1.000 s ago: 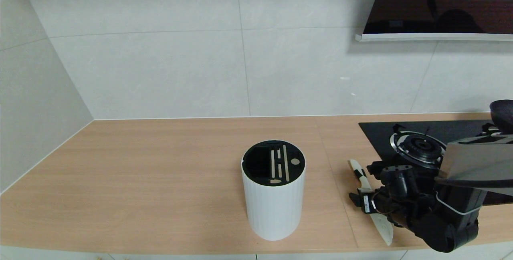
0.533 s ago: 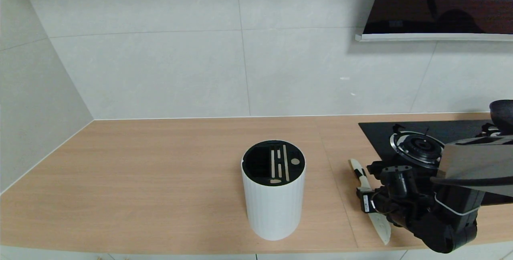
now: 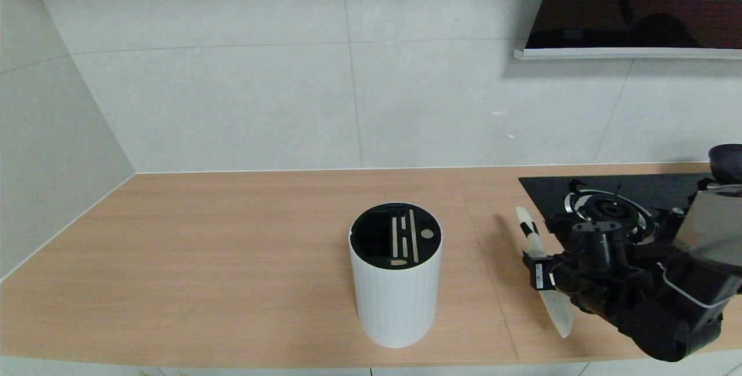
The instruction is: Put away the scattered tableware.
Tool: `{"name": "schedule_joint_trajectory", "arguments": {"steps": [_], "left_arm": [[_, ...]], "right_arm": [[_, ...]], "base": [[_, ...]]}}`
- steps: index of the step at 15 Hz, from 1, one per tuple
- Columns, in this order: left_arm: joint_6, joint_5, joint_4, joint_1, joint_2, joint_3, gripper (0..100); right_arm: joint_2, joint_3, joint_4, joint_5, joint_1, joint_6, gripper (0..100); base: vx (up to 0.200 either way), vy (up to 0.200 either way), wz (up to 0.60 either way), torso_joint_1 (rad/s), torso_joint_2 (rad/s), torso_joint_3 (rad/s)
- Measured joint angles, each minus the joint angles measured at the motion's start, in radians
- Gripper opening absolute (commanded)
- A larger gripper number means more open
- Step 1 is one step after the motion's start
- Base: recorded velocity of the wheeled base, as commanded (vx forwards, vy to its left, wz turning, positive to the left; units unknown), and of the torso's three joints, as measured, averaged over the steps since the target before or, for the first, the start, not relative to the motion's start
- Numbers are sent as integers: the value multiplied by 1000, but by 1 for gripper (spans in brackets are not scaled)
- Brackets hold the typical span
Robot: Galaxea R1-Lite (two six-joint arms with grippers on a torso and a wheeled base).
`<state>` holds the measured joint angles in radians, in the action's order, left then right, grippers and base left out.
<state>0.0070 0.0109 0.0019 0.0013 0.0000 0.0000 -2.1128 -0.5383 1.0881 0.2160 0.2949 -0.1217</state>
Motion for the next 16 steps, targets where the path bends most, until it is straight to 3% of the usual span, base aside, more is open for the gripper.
{"name": "schedule_joint_trajectory", "arguments": {"steps": [3, 5, 8, 11, 12, 14, 16], "left_arm": [[-5, -8, -3, 0, 0, -4, 100], [-20, 7, 10, 0, 1, -67, 100], [-33, 120, 130, -16, 74, -193, 100], [-37, 235, 173, -27, 335, -364, 100], [-43, 264, 164, -30, 433, -434, 100], [-86, 301, 74, -59, 658, -564, 100], [-127, 314, -60, -137, 874, -649, 100]], "right_arm": [[195, 23, -78, -10, 9, 0, 0], [317, 34, -108, -21, 18, 2, 0], [455, -34, -156, -62, 51, 40, 0], [540, -191, -355, -78, 153, 61, 0], [559, -226, -373, -84, 197, 64, 0], [581, -248, -383, -86, 277, 65, 0], [585, -256, -389, -87, 379, 67, 0]], "base": [[0, 0, 0, 0, 0, 0], [0, 0, 0, 0, 0, 0], [0, 0, 0, 0, 0, 0], [0, 0, 0, 0, 0, 0], [0, 0, 0, 0, 0, 0], [0, 0, 0, 0, 0, 0], [0, 0, 0, 0, 0, 0]]}}
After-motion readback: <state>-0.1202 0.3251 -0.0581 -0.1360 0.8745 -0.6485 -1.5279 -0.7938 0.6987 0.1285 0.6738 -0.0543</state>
